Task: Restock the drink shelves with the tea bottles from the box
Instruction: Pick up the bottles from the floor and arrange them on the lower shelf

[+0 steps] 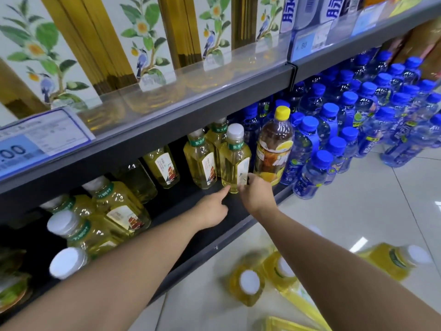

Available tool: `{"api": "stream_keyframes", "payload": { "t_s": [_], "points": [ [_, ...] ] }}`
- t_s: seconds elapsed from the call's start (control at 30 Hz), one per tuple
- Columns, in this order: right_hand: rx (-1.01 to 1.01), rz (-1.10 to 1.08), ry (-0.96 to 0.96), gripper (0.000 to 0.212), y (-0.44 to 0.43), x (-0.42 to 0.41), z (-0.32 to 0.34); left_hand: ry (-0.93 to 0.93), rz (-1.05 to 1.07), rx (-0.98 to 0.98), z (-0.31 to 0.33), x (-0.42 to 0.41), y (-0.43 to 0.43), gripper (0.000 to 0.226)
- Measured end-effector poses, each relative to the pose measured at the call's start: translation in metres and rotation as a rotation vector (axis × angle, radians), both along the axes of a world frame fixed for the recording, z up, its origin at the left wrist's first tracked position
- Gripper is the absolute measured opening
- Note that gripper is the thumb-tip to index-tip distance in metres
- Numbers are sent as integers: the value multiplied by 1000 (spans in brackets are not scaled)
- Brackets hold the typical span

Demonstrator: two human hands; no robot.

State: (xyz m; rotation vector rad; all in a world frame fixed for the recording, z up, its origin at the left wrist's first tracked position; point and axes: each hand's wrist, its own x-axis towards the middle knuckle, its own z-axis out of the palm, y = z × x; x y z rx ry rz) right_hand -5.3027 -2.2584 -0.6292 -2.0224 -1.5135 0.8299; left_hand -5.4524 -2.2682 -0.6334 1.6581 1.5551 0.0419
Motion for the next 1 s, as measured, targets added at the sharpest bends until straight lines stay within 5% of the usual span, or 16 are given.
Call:
{"api": "stream_keyframes", "payload": {
  "t_s": [0.13, 0.37, 0.57, 0.83, 1.0],
  "points": [
    [-121, 282, -104, 27, -58, 9, 23, 181, -268, 54, 23, -8, -44, 58],
    [-192, 652, -227, 46, -151, 5, 53, 198, -347, 68, 38, -14, -132, 28],
    [-278, 647, -521, 46, -182, 1, 34, 149, -346, 59, 28, -14, -164, 41],
    [-206, 551, -471, 32, -162, 0, 65, -83, -140, 77, 23, -19, -176, 43],
    [-56, 540, -497, 38, -132, -10, 136, -274, 117, 173, 43, -18, -172, 80]
  ]
}}
